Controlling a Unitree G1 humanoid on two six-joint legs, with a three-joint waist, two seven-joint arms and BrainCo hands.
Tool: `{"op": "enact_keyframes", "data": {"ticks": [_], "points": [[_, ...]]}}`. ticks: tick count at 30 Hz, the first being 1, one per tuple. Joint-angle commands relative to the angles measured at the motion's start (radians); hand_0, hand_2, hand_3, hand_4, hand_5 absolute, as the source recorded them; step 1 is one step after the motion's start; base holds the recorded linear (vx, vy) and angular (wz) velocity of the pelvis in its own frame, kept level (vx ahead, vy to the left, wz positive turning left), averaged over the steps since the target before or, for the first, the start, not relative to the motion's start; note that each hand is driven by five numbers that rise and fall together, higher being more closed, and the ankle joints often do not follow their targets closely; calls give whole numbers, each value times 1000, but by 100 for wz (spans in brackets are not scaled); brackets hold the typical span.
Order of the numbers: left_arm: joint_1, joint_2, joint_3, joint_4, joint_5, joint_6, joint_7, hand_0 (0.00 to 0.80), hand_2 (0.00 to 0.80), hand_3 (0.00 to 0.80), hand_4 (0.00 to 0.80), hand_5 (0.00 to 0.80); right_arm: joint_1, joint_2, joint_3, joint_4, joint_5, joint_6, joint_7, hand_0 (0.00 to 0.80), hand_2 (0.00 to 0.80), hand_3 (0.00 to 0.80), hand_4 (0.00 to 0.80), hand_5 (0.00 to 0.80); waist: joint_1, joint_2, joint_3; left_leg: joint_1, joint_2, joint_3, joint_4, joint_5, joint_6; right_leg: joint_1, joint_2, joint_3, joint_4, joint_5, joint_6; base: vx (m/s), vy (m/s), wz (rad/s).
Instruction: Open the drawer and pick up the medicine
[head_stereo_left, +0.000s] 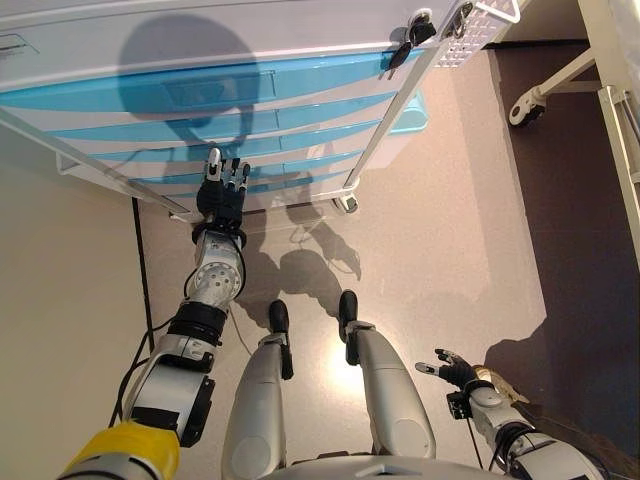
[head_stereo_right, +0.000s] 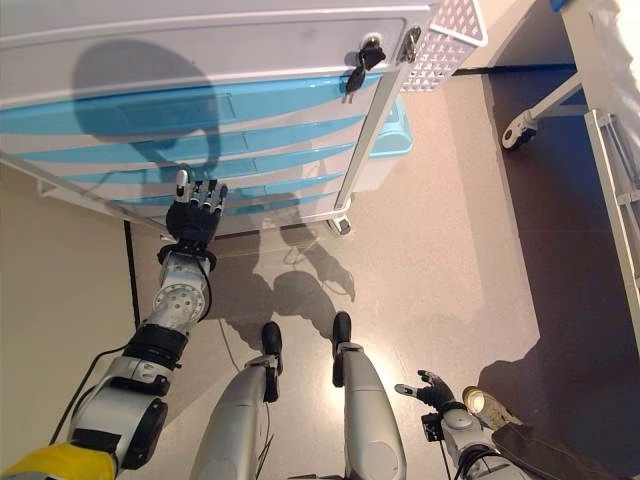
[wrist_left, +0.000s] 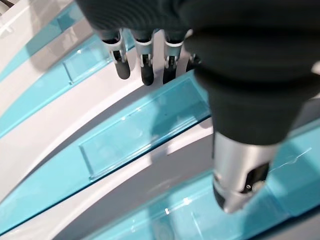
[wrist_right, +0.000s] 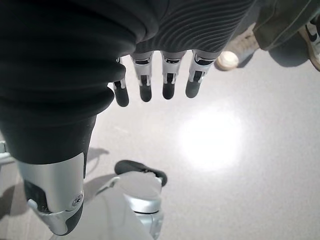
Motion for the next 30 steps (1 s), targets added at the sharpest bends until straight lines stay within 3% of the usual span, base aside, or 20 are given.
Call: {"op": "enact_keyframes", "data": {"ticks": [1,4,5,6,7,8,9,10,12,13,15,17,20,21,23,24,25,30], "points": [[-295,53,59,-151,91,-127,-123,56,56,56,56,56,49,-51,40,42,-34,19,-3,0,0,0,0,0,-11,66,-106,4,-44,-13,-23,-44,20,22,15,1,-3,35,34,0,0,0],[-299,52,55,-154,103,-128,-117,584,584,584,584,584,47,-52,45,41,-38,19,-4,0,0,0,0,0,-10,65,-108,8,-42,-15,-31,-39,17,29,17,-2,-17,37,35,0,0,0],[-299,52,55,-154,103,-128,-116,609,609,609,609,609,47,-52,45,41,-38,19,-4,0,0,0,0,0,-10,65,-107,8,-42,-15,-31,-39,17,29,17,-2,-18,37,35,0,0,0],[-301,53,54,-156,105,-129,-115,715,715,715,715,715,48,-52,46,40,-38,19,-4,0,0,0,0,0,-10,65,-108,9,-41,-17,-31,-39,17,31,17,-4,-20,38,35,-89,-27,-2],[-305,53,51,-155,106,-131,-113,765,765,765,765,765,49,-53,47,40,-40,19,-6,0,0,0,0,0,-11,62,-104,-3,-40,-4,-33,-9,22,25,13,-13,-30,65,27,21,-30,-1],[-308,56,51,-158,107,-135,-111,800,800,800,800,800,52,-52,47,42,-41,20,-5,0,0,0,0,0,-9,65,-110,12,-41,-18,-34,-38,16,38,19,-5,-27,39,34,-75,-43,-2],[-314,53,53,-169,111,-144,-103,800,800,800,800,800,52,-53,48,46,-44,22,-7,0,0,0,0,0,-10,64,-106,3,-40,-7,-41,-6,21,33,15,-16,-39,66,28,121,-19,-1],[-314,53,53,-169,111,-144,-102,800,800,800,800,800,52,-53,48,47,-44,23,-7,0,0,0,0,0,-9,66,-112,15,-41,-20,-42,-32,16,41,19,-7,-34,42,35,0,0,0],[-320,51,51,-179,115,-154,-89,800,800,800,800,800,48,-54,55,47,-47,24,-9,0,0,0,0,0,-9,66,-106,8,-42,-11,-49,0,20,37,14,-18,-43,67,28,0,0,0],[-320,51,50,-179,115,-153,-89,800,800,800,800,800,48,-54,55,48,-47,24,-9,0,0,0,0,0,-8,68,-112,19,-43,-25,-49,-27,14,45,18,-10,-38,43,35,0,0,0],[-321,51,49,-195,118,-158,-82,800,800,800,800,800,44,-54,59,50,-49,25,-9,0,0,0,0,0,-7,67,-105,7,-42,-16,-50,5,18,40,13,-23,-44,68,29,9,-30,2],[-320,54,46,-199,119,-156,-82,800,800,800,800,800,45,-54,60,49,-49,25,-10,0,0,0,0,0,-6,70,-111,17,-44,-31,-47,-22,13,47,16,-16,-37,43,35,5,-22,3],[-315,60,42,-205,122,-152,-84,800,800,800,800,800,45,-55,60,47,-49,24,-10,0,0,0,0,0,-5,69,-102,5,-45,-23,-39,4,18,42,11,-28,-40,63,26,-1,-10,1],[-311,60,43,-205,121,-151,-84,800,800,800,800,800,45,-54,60,48,-49,25,-9,0,0,0,0,0,-2,71,-108,15,-47,-37,-39,-23,12,51,16,-19,-33,37,32,-103,-22,3],[-298,58,49,-206,115,-147,-87,800,800,800,800,800,46,-54,61,44,-49,24,-8,0,0,0,0,0,-1,70,-104,5,-47,-28,-39,5,17,44,12,-30,-34,60,23,1,-17,5],[-297,58,49,-205,115,-147,-87,800,800,800,800,800,46,-54,61,44,-49,24,-8,0,0,0,0,0,0,72,-110,16,-48,-41,-40,-21,12,52,15,-22,-28,35,30,2,-13,3],[-291,56,53,-204,111,-148,-86,800,800,800,800,800,45,-53,60,46,-50,24,-9,0,0,0,0,0,1,70,-105,6,-48,-31,-44,9,17,43,11,-32,-33,61,23,0,0,0],[-277,55,61,-202,110,-149,-81,800,800,800,800,800,38,-50,58,49,-50,25,-13,0,0,0,0,0,5,69,-102,3,-49,-35,-41,12,16,43,9,-35,-26,59,21,-21,-3,0]]}}
